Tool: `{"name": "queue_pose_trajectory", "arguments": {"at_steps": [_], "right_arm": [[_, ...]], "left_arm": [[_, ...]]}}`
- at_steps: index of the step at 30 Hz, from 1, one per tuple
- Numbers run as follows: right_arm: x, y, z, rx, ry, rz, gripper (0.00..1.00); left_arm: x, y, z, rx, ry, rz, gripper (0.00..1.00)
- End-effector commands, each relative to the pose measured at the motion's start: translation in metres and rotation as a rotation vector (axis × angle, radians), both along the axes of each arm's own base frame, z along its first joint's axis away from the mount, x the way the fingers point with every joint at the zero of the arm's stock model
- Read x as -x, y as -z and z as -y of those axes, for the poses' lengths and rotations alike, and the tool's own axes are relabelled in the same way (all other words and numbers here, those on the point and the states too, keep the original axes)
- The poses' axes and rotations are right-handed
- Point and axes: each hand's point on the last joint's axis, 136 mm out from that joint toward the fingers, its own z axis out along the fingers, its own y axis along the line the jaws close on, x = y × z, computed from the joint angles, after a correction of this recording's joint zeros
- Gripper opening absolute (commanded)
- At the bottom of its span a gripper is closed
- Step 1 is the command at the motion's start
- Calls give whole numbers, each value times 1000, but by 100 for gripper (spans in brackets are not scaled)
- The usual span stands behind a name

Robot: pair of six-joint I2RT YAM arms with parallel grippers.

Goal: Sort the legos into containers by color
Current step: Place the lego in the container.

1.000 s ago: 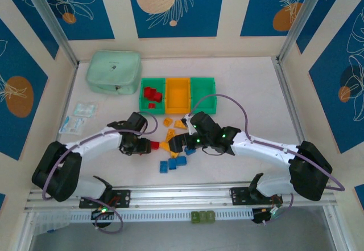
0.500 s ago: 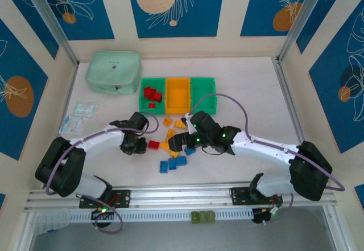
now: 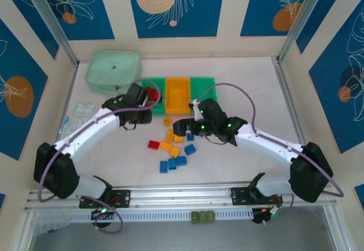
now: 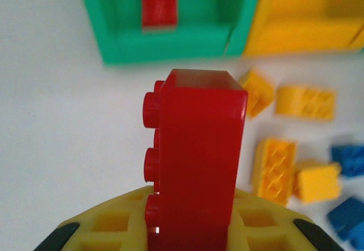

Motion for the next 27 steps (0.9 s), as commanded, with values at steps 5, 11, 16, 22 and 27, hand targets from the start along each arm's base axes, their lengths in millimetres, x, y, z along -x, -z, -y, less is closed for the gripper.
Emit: {"name": "queue_pose_trajectory", "arguments": {"at_steps": [5,11,16,22,27], "right_arm": [[-30,-12,8,-12,10,6,99],[-45,-11,17,8,35,12,99],[-48,-17,13,-10,25,29,99],[-45,-8,10,12,13,7,99],[-36,-2,6,21,1,5,99]], "left_arm": [[-79,-10,12,-47,-8,23,19],[-140,11,13,-79,-45,-5,20],[-161,14,19,-72,-31,10,35],[-147,11,18,-59,-5,-9,48],[-118,-3,24,55,0,-8,53]]}}
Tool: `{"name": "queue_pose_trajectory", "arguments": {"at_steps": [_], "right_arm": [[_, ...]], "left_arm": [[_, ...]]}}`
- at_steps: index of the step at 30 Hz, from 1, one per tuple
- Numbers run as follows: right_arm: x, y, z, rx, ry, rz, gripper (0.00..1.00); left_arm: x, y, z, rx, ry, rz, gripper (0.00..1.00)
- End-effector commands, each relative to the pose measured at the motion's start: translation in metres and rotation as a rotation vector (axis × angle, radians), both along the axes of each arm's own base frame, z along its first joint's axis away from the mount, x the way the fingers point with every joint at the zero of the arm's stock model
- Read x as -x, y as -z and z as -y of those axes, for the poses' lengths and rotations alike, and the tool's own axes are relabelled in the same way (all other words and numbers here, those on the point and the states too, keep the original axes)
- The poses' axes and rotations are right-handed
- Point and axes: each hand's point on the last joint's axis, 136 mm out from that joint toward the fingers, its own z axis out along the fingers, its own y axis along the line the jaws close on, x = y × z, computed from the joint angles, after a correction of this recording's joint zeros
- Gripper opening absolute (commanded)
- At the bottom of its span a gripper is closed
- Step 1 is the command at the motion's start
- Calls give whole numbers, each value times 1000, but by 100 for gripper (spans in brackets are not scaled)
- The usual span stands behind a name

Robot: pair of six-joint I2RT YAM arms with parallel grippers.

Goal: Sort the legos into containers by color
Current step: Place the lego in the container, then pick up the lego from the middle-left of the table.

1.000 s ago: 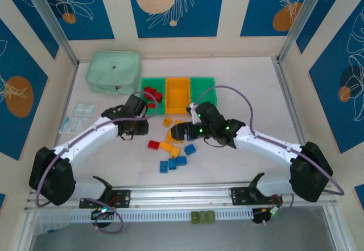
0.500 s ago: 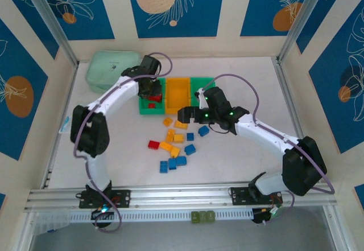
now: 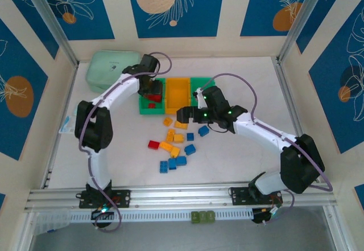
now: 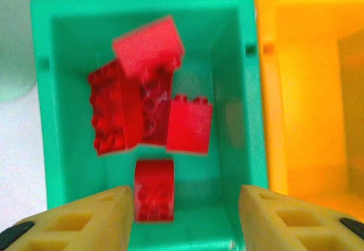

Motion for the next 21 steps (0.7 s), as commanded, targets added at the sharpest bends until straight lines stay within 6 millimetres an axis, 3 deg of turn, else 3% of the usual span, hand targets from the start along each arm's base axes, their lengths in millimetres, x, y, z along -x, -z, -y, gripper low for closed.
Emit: {"name": "queue_pose_trajectory", "arguments": {"at_steps": [1,9,13,17,21], "right_arm": [[8,1,-6,1,-34,-7,99],[26,9,-18,28,-77,-13,99],[31,15,-23,30,-82,-22,99],[35,20,-28,35,-81,-12,99],[40,29,-30,55,-82,-19,99]], "left_arm": [[27,-30,10,125,25,15,55],[111,-19,-4,77,56,-36,66],[149,-2,-11,70,54,-95,70],[184,20,-3,98,93,-153,74],[205,43,-5,59,102,-214,77]]}}
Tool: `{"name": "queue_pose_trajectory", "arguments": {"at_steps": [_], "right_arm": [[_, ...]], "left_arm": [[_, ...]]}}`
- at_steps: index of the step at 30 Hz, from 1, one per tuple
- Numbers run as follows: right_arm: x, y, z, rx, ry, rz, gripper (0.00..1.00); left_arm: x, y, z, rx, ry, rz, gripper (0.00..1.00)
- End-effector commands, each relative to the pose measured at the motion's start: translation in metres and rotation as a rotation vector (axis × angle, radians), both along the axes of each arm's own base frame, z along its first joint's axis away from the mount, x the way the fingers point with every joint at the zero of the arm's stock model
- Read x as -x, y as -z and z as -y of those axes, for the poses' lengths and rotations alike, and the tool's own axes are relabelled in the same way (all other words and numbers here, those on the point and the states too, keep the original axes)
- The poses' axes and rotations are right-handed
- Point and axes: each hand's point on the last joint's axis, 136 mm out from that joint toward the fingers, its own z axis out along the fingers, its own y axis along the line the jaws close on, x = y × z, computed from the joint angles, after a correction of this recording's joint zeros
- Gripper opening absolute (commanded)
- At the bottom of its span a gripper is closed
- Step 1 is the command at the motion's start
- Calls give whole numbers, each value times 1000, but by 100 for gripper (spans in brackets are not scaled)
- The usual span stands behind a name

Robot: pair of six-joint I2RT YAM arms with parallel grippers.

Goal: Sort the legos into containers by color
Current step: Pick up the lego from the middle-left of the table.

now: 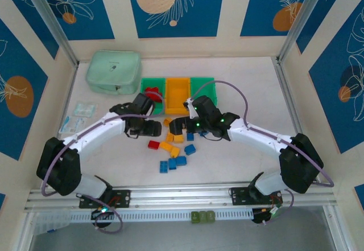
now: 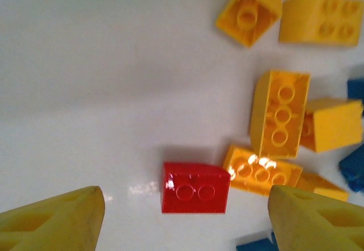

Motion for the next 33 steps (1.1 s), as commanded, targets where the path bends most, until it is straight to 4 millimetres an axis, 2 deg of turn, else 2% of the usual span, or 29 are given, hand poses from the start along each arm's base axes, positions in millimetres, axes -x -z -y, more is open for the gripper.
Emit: {"name": "queue_pose_trajectory", "arguments": {"at_steps": [1,7,13,17,24,27,33], "right_arm": [[2,12,-2,23,12,-11,99],[0,19,2,60,33,-5,99],[-3,12,3,57,40,8,99],[-4,11,4,60,49,7,99],[-4,13,5,59,53,2,99],[-5,12,5,59,55,10,99],[-4,9,8,57,56,18,99]], "left_arm": [[15,10,2,9,-4,-36,77],[24,28,7,-2,20,-69,78],[33,45,10,-7,32,-96,77],[32,59,5,-52,35,-112,75],[29,76,7,-58,23,-120,62],[27,80,1,-99,17,-116,55],[30,78,-3,-104,10,-109,46]]}}
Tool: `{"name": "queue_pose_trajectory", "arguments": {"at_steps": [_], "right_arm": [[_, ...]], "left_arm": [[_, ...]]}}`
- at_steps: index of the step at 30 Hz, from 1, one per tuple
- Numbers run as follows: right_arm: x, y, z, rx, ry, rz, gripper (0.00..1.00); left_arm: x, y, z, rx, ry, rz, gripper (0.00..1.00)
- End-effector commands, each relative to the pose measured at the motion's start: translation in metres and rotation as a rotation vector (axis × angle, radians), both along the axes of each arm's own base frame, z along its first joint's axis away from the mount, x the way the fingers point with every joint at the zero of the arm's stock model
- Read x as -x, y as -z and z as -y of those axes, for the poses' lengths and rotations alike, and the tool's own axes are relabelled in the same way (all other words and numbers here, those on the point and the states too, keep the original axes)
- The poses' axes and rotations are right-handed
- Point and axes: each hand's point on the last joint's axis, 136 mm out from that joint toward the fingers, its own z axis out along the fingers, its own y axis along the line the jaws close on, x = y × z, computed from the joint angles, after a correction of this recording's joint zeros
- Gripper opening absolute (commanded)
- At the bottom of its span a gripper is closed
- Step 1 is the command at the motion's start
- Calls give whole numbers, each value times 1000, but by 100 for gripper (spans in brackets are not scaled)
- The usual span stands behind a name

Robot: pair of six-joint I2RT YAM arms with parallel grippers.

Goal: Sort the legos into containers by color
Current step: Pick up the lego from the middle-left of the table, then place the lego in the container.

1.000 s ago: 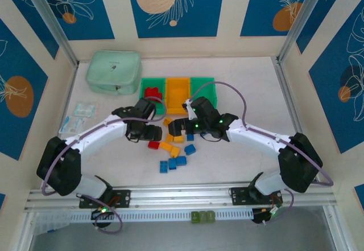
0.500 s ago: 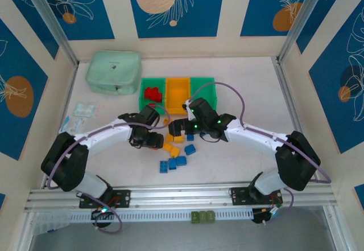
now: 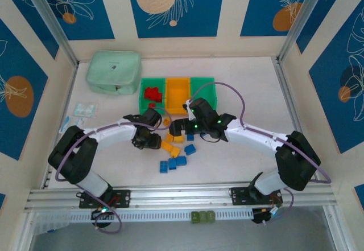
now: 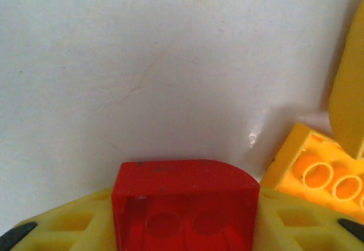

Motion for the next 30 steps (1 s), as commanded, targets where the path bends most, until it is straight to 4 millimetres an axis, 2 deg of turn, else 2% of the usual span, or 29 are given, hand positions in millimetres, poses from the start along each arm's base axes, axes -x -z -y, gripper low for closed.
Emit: {"name": "queue_pose_trajectory", "arguments": {"at_steps": [1,9,12,15,18,21,25,30], "right_arm": [[0,-6,5,-3,13,12,99],[0,-12,4,-38,15,14,99],[-1,-14,5,-35,13,28,99],[-2,-15,8,-42,24,28,99],[-2,-16,11,-56,30,30,99],[-5,-19,16,-67,47,33,99],[-8,-21,26,-57,65,41,99],[-10,-26,39,-55,92,54,99]], "left_arm": [[5,2,-9,-39,-3,7,46],[-2,-36,-19,-43,-20,100,46],[-15,-59,-18,-13,-36,166,45],[-37,-86,-13,20,-49,234,45],[-63,-105,-3,41,-43,278,45],[-97,-124,5,47,-55,329,44],[-147,-139,13,23,-77,401,44],[-205,-137,12,-8,-130,416,44]]}}
